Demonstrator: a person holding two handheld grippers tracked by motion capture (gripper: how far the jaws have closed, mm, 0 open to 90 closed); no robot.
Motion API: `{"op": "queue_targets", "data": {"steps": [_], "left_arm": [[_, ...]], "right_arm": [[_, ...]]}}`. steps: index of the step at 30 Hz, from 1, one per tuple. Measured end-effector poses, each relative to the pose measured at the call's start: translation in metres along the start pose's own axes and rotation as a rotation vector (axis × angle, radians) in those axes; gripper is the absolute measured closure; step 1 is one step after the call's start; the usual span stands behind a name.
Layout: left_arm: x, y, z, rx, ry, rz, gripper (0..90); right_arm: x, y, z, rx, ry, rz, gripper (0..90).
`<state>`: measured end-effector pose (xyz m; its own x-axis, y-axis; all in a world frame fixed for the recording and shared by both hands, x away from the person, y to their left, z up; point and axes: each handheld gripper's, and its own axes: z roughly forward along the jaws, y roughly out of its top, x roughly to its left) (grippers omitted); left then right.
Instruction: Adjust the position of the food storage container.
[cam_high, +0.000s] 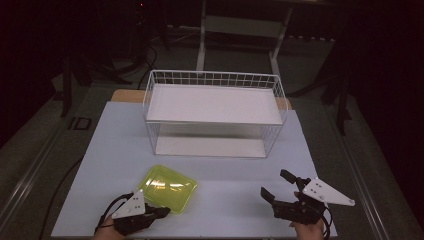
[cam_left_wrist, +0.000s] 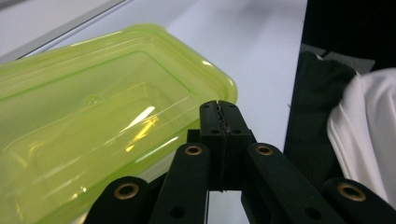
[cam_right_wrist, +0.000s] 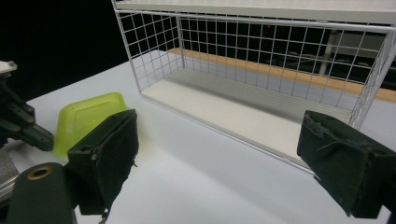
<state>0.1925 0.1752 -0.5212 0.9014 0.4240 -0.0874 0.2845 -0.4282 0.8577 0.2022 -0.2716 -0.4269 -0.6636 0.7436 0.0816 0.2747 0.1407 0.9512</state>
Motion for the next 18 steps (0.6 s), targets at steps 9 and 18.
{"op": "queue_targets", "data": {"steps": [9, 18], "left_arm": [[0.005, 0.008, 0.022, -0.010, 0.022, -0.013, 90.0], [0.015, 0.014, -0.011, -0.106, 0.112, 0.002, 90.0]], "right_arm": [[0.000, 0.000, 0.000, 0.004, 0.006, -0.005, 13.2], [0.000, -0.001, 0.000, 0.008, 0.010, -0.004, 13.2]]}}
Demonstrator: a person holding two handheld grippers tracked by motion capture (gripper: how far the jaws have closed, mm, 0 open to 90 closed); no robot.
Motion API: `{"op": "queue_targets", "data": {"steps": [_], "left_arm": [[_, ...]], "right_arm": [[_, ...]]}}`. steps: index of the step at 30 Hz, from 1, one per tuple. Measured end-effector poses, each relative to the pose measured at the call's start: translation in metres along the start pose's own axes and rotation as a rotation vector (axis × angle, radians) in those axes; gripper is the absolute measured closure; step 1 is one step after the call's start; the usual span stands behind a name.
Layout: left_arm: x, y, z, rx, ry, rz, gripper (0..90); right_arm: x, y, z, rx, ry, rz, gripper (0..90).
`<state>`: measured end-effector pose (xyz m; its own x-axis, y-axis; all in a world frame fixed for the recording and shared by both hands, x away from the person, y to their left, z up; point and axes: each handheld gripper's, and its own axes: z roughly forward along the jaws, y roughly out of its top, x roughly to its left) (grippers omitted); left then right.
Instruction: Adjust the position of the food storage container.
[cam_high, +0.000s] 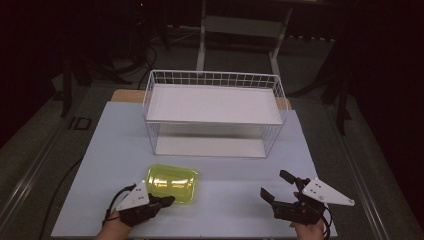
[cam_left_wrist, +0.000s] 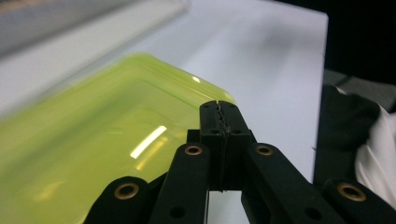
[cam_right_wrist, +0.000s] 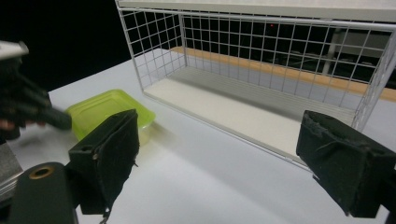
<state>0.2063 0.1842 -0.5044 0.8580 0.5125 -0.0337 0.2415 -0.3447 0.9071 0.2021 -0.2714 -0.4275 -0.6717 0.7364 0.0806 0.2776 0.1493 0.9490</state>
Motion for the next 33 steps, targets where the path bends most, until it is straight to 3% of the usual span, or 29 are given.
{"op": "queue_targets", "data": {"steps": [2, 4, 5, 7, 9, 12, 15, 21, 33], "left_arm": [[0.011, 0.000, -0.012, -0.013, 0.042, -0.012, 90.0], [0.011, 0.000, -0.012, -0.013, 0.042, -0.012, 90.0], [0.028, -0.003, -0.026, -0.019, 0.103, -0.013, 90.0], [0.041, -0.008, -0.034, -0.019, 0.142, -0.032, 90.0], [0.058, -0.019, -0.036, 0.009, 0.188, -0.060, 90.0], [0.069, -0.030, -0.033, 0.045, 0.215, -0.048, 90.0], [0.074, -0.035, -0.029, 0.046, 0.202, -0.074, 90.0], [0.075, -0.035, -0.018, 0.066, 0.184, -0.075, 90.0], [0.055, -0.025, -0.004, 0.078, 0.109, -0.062, 90.0]], "right_arm": [[0.001, 0.000, 0.001, 0.004, 0.002, -0.001, 13.2], [0.001, -0.001, 0.001, 0.005, 0.003, -0.004, 13.2], [0.001, -0.001, 0.001, 0.005, 0.003, -0.004, 13.2], [0.001, 0.000, 0.002, 0.005, 0.006, 0.002, 13.2], [0.000, -0.001, 0.002, 0.004, 0.009, 0.007, 13.2], [0.000, -0.001, 0.003, 0.013, 0.013, 0.011, 13.2], [0.000, -0.002, 0.005, 0.029, 0.025, 0.021, 13.4], [-0.001, -0.004, 0.007, 0.034, 0.029, 0.022, 13.5], [0.000, -0.003, 0.007, 0.033, 0.027, 0.022, 13.5]]}}
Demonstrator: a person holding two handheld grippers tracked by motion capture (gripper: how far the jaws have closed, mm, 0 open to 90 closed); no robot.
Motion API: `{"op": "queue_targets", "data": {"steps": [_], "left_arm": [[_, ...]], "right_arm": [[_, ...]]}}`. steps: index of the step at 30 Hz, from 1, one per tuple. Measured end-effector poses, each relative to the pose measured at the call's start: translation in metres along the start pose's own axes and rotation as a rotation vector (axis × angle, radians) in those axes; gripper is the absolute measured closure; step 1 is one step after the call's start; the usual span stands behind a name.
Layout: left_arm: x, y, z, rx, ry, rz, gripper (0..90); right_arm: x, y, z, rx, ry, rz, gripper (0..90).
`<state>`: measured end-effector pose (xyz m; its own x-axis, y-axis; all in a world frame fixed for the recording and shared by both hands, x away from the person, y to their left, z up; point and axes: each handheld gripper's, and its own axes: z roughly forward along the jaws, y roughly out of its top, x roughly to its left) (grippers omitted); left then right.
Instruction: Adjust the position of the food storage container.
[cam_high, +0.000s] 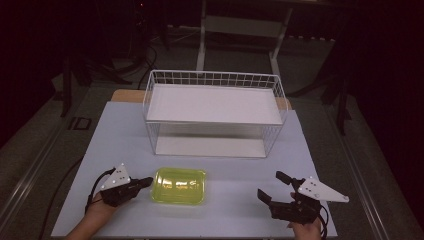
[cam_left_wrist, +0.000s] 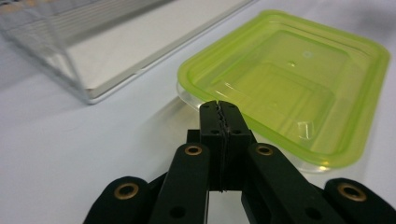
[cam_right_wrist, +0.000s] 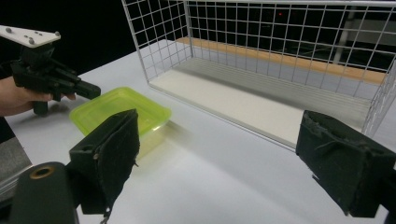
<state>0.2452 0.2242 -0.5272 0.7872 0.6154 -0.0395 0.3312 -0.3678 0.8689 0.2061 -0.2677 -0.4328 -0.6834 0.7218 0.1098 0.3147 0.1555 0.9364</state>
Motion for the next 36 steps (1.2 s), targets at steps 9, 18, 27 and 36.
{"op": "queue_targets", "data": {"steps": [9, 18, 27, 36], "left_arm": [[-0.014, 0.004, 0.013, 0.006, -0.075, -0.002, 90.0], [-0.022, 0.009, 0.026, -0.005, -0.101, 0.003, 90.0], [-0.029, 0.018, 0.040, -0.011, -0.125, 0.021, 90.0], [-0.035, 0.027, 0.054, -0.019, -0.153, 0.028, 90.0]], "right_arm": [[-0.001, -0.001, 0.001, 0.009, -0.004, -0.003, 13.5], [-0.002, 0.000, 0.001, 0.008, -0.005, -0.005, 13.5], [-0.004, -0.002, 0.002, 0.019, -0.011, -0.009, 13.5], [-0.005, -0.003, 0.003, 0.028, -0.007, -0.011, 13.7]]}}
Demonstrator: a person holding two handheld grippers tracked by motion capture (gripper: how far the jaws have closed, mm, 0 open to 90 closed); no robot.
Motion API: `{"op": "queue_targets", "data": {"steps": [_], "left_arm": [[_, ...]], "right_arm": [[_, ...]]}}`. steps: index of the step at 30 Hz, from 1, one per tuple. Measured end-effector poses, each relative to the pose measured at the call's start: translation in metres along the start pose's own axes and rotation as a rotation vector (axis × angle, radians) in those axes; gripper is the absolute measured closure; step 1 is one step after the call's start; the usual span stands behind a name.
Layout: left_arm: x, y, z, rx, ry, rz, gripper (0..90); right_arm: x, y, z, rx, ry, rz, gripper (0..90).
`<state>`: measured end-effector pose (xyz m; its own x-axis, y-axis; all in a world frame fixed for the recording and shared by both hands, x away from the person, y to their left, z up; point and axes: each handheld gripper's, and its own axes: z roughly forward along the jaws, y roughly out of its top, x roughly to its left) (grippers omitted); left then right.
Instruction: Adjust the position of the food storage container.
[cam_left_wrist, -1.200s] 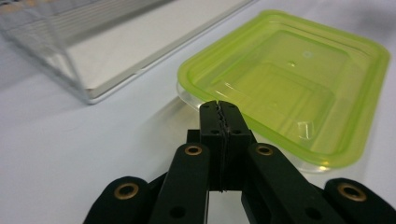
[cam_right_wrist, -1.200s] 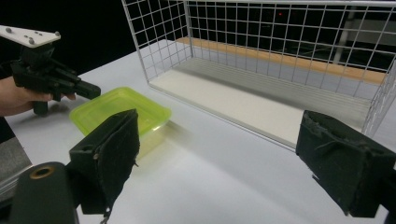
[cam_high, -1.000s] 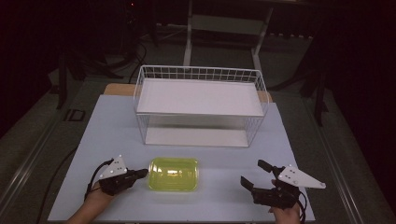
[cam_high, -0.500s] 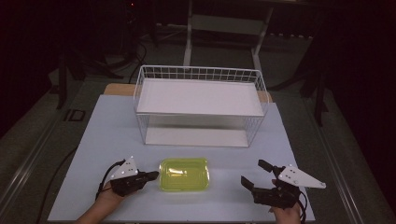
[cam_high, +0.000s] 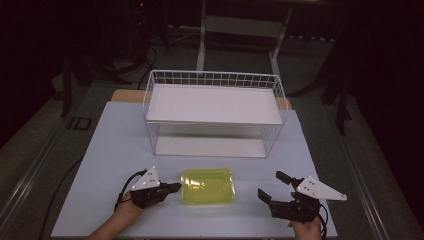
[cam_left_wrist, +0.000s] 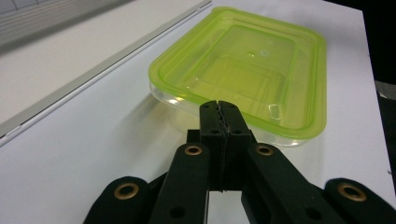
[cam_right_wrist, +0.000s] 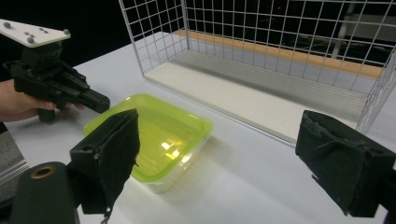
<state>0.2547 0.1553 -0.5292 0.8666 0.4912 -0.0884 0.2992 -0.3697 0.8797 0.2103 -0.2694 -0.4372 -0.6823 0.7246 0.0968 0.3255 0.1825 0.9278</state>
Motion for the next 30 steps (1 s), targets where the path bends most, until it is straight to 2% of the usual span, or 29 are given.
{"op": "queue_targets", "data": {"steps": [8, 20, 25, 29, 30], "left_arm": [[-0.002, 0.005, 0.012, -0.003, -0.017, 0.011, 90.0], [-0.004, 0.009, 0.024, -0.007, -0.036, -0.002, 89.9], [-0.005, 0.008, 0.022, 0.004, -0.021, 0.010, 89.7], [-0.004, 0.009, 0.008, -0.031, 0.000, -0.024, 85.6], [-0.004, 0.012, 0.004, -0.051, -0.008, -0.028, 84.0]], "right_arm": [[0.000, 0.000, 0.000, -0.001, 0.004, -0.005, 13.7], [0.002, 0.000, 0.001, 0.002, 0.005, -0.010, 13.7], [0.001, 0.000, 0.001, 0.002, 0.007, -0.008, 13.7], [0.003, -0.002, 0.004, 0.018, 0.017, -0.016, 13.7], [0.004, -0.002, 0.005, 0.023, 0.021, -0.015, 13.7]]}}
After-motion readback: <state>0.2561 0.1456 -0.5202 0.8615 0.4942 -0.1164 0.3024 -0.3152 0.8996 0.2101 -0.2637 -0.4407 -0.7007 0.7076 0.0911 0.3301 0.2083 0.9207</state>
